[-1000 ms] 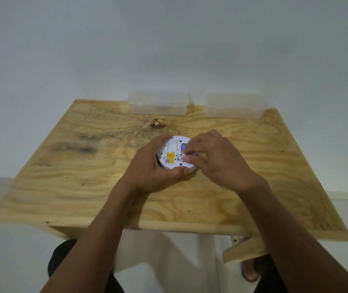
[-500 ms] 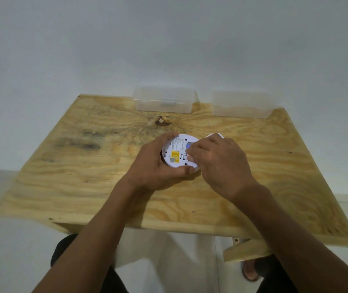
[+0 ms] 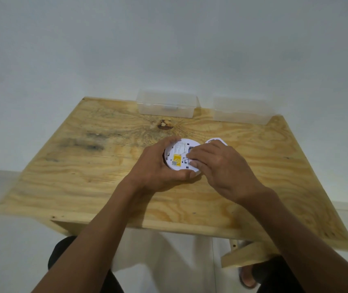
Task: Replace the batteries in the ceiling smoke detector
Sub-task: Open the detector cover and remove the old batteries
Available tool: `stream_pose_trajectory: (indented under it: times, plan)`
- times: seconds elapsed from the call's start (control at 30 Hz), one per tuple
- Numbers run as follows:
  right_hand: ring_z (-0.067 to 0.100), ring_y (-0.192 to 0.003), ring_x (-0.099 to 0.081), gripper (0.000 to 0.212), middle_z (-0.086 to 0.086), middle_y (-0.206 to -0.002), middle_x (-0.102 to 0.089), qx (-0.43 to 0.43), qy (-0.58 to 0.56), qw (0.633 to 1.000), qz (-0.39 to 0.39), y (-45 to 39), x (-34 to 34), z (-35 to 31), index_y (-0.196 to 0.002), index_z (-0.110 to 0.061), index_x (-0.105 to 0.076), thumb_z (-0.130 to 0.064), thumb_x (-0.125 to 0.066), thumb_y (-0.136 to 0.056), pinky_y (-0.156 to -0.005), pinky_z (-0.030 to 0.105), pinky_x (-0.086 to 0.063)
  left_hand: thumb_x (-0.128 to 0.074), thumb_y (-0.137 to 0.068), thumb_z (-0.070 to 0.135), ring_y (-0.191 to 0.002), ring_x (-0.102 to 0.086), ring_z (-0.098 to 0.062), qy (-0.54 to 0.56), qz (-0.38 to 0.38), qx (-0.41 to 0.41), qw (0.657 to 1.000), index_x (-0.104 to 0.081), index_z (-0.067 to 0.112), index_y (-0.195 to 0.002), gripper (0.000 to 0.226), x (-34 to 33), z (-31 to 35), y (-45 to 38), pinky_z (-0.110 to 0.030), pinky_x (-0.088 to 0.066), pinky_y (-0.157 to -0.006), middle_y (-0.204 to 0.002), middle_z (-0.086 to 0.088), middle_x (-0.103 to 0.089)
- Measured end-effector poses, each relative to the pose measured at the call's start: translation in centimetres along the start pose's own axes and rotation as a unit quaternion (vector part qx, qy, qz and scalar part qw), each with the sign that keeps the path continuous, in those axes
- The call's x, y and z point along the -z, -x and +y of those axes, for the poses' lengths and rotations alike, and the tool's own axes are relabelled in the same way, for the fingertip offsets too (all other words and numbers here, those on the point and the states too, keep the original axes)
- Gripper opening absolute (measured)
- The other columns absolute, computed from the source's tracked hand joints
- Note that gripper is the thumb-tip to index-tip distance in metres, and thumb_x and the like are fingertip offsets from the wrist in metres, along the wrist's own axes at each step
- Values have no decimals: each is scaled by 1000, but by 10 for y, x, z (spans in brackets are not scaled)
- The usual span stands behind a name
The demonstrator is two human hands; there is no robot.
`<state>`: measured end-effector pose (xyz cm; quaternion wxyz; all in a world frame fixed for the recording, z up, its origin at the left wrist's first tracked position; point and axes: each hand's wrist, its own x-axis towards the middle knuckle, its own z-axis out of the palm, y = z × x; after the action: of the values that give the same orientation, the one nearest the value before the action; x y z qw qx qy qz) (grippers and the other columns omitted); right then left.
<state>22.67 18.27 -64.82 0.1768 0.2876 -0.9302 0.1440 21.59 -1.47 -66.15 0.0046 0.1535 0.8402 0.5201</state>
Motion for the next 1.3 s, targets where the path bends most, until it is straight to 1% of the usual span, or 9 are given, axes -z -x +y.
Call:
stream_pose_trajectory:
  times: [0.1,0.3,0.4,0.57,0.67,0.8,0.97,1.17,1.3]
  plan:
    - [30,-87,-63,24,1,-103,-75,1,-2,1000,-3,-3,5,0,-103,-15,-74,-28,-57,-93,-73,45,-53,-83,-50,59,-98,-67,9,6,-7,-3,1000,-55,34,-128,87,0,-1,-1,-10,-50,-83,-111,22,-70]
    - [25,-93,-65,27,7,-104,-74,-66,-52,994,72,-12,1,-8,-115,-9,-70,-19,-52,-97,-81,25,-42,-84,-54,55,-101,-68,6,-17,11,-3,1000,-56,54,-111,64,0,0,0,-20,-56,-88,-107,26,-72]
    - [23,-97,-65,25,5,-109,-73,-88,-88,990,60,-23,0,-15,-119,-13,-68,-14,-59,-95,-84,33,-47,-83,-53,57,-100,-68,4,-26,19,-3,999,-56,51,-111,64,-1,0,1,-26,-58,-88,-107,23,-71]
    - [15,-87,-67,28,-2,-99,-69,-219,-262,930,139,-38,18,-15,-114,-17,-67,-6,-47,-98,-74,29,-56,-80,-51,60,-107,-67,-1,-46,23,11,999,-57,24,-135,94,-2,-3,-1,-31,-57,-93,-120,14,-69]
    - [12,-85,-63,22,-7,-101,-68,-254,-226,937,75,-39,27,-9,-104,-18,-70,-11,-50,-97,-68,14,-46,-80,-52,60,-112,-66,-5,-59,23,17,998,-53,22,-142,101,-2,-4,-2,-34,-57,-96,-127,10,-68]
    - [16,-84,-61,13,-4,-89,-66,-256,-115,960,-19,-32,15,-5,-87,-24,-70,-22,-59,-92,-70,34,-53,-78,-51,60,-110,-67,-5,-54,30,20,998,-53,21,-141,101,-4,-3,-1,-34,-57,-96,-125,11,-68]
    - [18,-82,-60,14,-5,-85,-64,-277,-102,955,-21,-33,8,-3,-79,-27,-66,-22,-59,-90,-73,40,-54,-80,-50,60,-112,-67,-3,-41,35,30,998,-54,20,-141,103,-6,-2,-1,-35,-56,-98,-126,12,-69]
    - [17,-77,-60,15,-6,-77,-61,-305,-129,942,-52,-40,8,-2,-81,-18,-68,-28,-65,-92,-66,34,-51,-78,-49,63,-114,-65,-4,-56,37,29,997,-52,20,-143,106,-6,-1,-1,-36,-56,-99,-128,12,-67]
    - [3,-68,-55,13,-6,-81,-63,-314,-160,934,-54,-38,12,-2,-82,-20,-66,-29,-67,-92,-55,20,-39,-75,-47,65,-112,-65,-3,-58,39,29,997,-54,18,-142,109,-6,3,-1,-33,-56,-99,-127,11,-66]
